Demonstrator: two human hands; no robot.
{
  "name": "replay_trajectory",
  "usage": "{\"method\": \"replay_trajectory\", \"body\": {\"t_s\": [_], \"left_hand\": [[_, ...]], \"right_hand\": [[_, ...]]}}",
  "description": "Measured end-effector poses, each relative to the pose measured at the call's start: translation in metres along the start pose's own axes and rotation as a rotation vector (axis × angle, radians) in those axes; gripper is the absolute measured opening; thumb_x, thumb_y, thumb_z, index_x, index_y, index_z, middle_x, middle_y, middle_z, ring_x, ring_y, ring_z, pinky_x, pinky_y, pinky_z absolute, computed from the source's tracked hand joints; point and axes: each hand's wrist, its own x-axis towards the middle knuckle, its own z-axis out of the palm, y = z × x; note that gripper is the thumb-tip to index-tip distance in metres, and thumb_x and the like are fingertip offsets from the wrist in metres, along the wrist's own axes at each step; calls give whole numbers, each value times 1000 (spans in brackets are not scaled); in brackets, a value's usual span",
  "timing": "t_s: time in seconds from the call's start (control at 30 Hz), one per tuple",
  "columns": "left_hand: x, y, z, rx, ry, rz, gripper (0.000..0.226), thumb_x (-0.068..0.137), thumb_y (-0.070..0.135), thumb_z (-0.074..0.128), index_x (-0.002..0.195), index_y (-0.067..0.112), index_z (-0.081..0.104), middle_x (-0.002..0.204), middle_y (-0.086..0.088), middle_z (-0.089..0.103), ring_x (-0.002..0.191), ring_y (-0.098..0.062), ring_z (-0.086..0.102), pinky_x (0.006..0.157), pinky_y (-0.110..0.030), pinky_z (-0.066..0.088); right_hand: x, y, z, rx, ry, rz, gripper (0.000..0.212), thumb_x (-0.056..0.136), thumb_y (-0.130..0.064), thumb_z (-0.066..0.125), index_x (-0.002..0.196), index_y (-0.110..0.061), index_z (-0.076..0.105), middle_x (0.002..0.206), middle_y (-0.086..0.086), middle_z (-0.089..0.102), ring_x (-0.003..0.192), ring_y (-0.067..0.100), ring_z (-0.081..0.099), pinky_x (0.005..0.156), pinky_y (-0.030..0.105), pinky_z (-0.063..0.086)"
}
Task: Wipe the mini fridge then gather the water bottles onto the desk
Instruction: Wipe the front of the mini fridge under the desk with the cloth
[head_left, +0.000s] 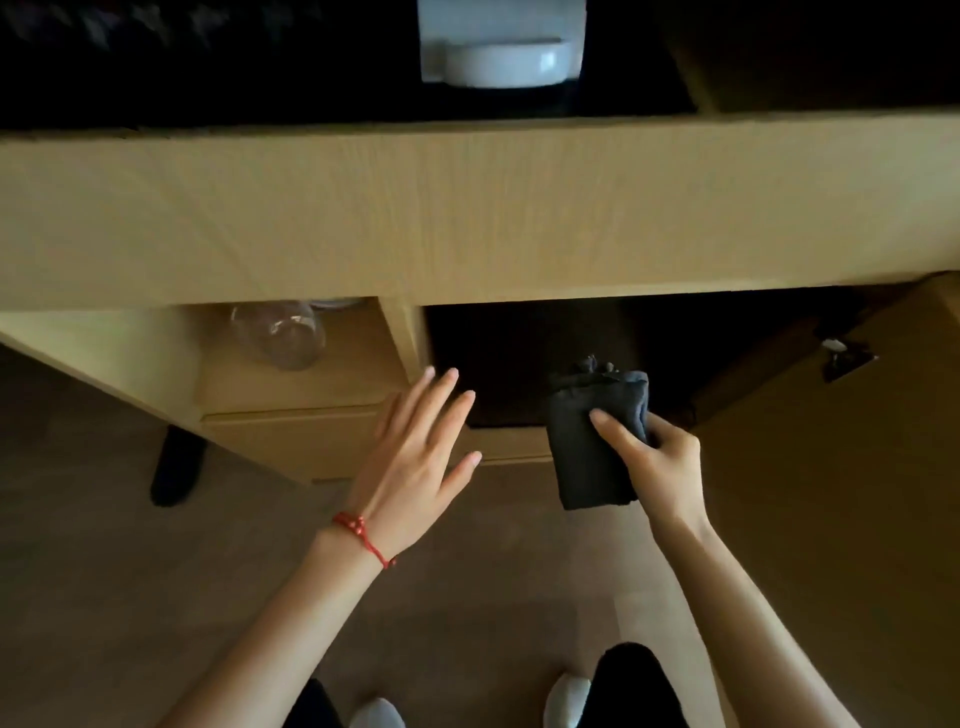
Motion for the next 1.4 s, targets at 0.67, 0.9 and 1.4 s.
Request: {"method": "replay_trajectory", "body": {"t_s": [0.67,0.9,1.4], "left_hand": [[22,-72,118,384,479,281,43,89,28,50,121,1,56,132,-19,53,129,-34,41,109,-49,30],[42,-86,132,436,731,257,42,89,26,51,124,3,53,135,-19,50,133,-32,32,113,-49,22],[72,-99,157,462,987,208,54,88,26,51,135,3,39,144,-19,30,138,-34,20,116,-46,13]], "right_hand": [[111,144,63,402,-28,-453,10,75,-18,72,83,-23,72,85,-6,75,88,15,69,66,20,54],[121,130,84,388,127,-702,11,76,-18,72,77,-28,68,77,-12,72,78,5,66,66,16,52],[170,150,115,185,711,-919,19,77,-21,71,84,-12,56,80,1,53,67,3,48,66,16,41]]}}
